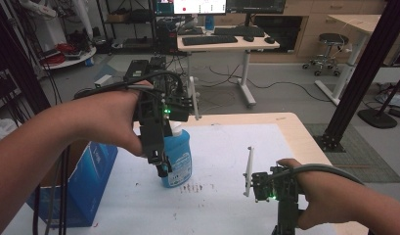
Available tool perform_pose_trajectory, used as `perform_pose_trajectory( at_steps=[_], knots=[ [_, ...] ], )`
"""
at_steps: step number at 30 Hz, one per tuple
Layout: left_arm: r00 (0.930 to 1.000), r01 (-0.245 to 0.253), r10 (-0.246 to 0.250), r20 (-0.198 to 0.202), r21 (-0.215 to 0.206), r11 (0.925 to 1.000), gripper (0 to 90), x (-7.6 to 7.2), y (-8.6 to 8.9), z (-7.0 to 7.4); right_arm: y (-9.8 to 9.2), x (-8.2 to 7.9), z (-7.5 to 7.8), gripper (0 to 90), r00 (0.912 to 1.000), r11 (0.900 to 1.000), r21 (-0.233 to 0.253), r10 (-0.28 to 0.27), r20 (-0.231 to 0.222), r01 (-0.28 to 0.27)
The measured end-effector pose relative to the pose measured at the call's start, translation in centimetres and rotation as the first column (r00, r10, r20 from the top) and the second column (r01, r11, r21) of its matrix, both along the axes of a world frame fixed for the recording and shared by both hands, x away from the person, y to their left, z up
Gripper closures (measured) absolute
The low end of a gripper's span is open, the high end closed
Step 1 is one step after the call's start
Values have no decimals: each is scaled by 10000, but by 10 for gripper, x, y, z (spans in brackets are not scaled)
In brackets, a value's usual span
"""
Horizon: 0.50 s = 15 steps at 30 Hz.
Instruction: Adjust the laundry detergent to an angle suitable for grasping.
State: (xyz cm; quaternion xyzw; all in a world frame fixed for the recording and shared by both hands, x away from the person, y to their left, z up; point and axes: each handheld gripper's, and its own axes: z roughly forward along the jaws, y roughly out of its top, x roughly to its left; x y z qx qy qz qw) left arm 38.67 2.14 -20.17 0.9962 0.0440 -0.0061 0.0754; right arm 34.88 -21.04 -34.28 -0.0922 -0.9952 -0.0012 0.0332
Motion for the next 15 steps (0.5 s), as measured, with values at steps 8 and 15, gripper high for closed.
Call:
perform_pose_trajectory(
  at_steps=[8,15],
  knots=[
    [10000,-11,11,-42,106,9999,42,6,-2,-3,-1,0,0,25,10000,10000,27,-25,-52,25],
    [10000,-21,23,-96,195,9998,42,5,-2,-7,-4,-1,5,25,10000,10000,28,-11,-25,11]
  ],
)
